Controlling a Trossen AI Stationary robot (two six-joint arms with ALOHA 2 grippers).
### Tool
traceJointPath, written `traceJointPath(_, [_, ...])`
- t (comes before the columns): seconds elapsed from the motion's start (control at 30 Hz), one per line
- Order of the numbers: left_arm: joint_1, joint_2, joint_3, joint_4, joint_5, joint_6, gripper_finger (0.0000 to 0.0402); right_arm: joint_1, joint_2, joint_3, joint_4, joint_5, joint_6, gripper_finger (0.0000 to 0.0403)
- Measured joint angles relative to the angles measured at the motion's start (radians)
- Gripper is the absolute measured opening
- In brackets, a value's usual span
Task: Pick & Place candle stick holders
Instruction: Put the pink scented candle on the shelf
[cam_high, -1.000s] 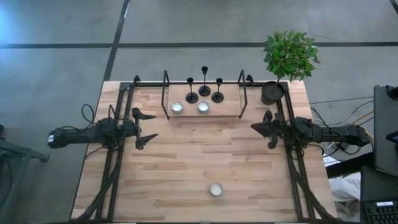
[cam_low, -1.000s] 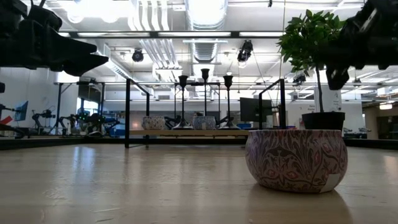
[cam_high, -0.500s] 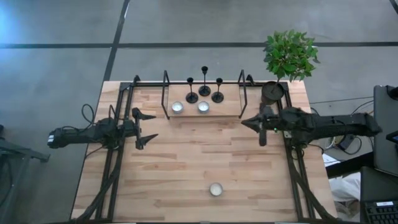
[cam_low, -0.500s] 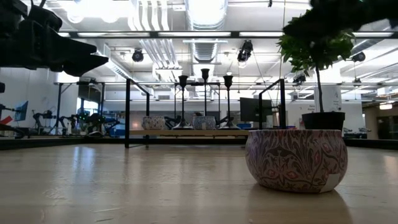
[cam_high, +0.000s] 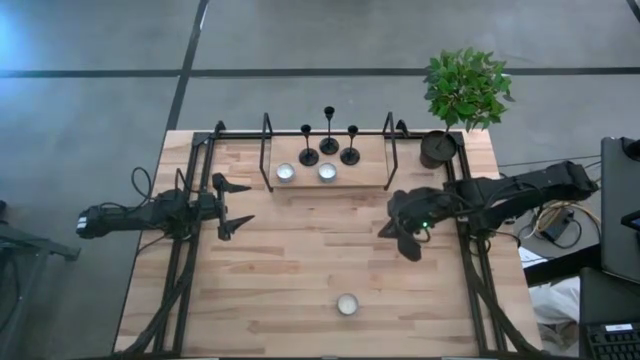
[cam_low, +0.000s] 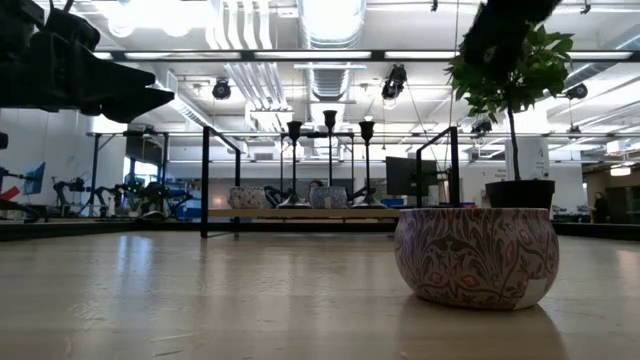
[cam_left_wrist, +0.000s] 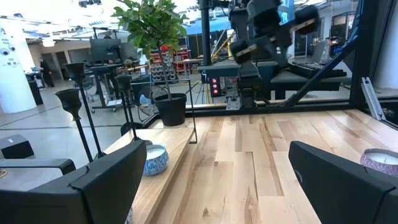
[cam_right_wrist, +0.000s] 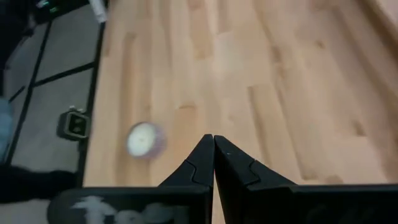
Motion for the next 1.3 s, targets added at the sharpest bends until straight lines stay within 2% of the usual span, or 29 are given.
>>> traceJointPath(0.2, [0.0, 0.0, 0.0, 0.0, 0.0, 0.0, 0.0399, 0.088, 0.104, 0.084, -0.001, -0.041, 0.004, 0.0009])
traceJointPath(0.33, [0.0, 0.0, 0.0, 0.0, 0.0, 0.0, 0.0399, 0.111, 0.186, 0.116, -0.002, -0.139, -0.003, 0.0022])
traceJointPath(0.5, [0.0, 0.0, 0.0, 0.0, 0.0, 0.0, 0.0399, 0.109, 0.297, 0.154, -0.004, -0.264, 0.002, 0.0082])
traceJointPath(0.67, [0.0, 0.001, 0.0, 0.0, 0.0, 0.0, 0.0399, 0.109, 0.396, 0.216, -0.003, -0.348, 0.011, 0.0168])
traceJointPath(0.8, [0.0, 0.005, 0.0, 0.0, 0.0, 0.0, 0.0399, 0.098, 0.458, 0.255, -0.002, -0.343, -0.006, 0.0245])
traceJointPath(0.97, [0.0, 0.011, 0.0, 0.0, 0.0, 0.0, 0.0399, 0.102, 0.512, 0.304, 0.012, -0.225, -0.056, 0.0311])
traceJointPath(1.13, [0.0, 0.013, 0.0, 0.0, 0.0, 0.0, 0.0399, 0.119, 0.559, 0.337, -0.004, -0.219, -0.055, 0.0336])
traceJointPath(1.3, [0.0, 0.015, 0.0, 0.0, 0.0, 0.0, 0.0399, 0.14, 0.597, 0.369, -0.014, -0.2, -0.042, 0.034])
